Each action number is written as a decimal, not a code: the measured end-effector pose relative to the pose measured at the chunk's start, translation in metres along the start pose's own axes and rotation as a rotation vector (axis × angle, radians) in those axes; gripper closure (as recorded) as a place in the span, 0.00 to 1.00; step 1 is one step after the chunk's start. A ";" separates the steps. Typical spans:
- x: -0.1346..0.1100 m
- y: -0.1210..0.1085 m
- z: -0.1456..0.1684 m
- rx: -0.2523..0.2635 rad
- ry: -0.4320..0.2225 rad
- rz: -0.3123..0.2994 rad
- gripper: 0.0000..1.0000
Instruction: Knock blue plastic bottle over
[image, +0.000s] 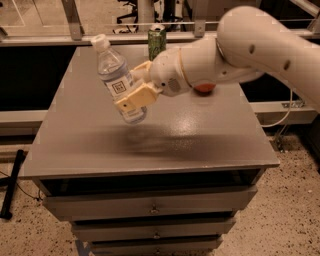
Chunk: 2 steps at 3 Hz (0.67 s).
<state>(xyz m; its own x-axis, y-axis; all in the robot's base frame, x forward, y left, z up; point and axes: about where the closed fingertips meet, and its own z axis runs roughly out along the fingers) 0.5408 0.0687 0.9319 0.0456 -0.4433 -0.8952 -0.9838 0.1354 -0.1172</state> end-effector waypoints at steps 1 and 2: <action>0.003 -0.011 -0.009 -0.052 0.213 -0.003 1.00; 0.028 -0.014 -0.002 -0.115 0.457 0.040 1.00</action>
Offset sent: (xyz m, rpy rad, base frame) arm 0.0280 -0.0480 -0.0652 -0.9146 0.2472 0.0493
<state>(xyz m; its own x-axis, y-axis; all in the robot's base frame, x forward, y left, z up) 0.5557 0.0524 0.9095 -0.0489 -0.7881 -0.6137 -0.9972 0.0734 -0.0149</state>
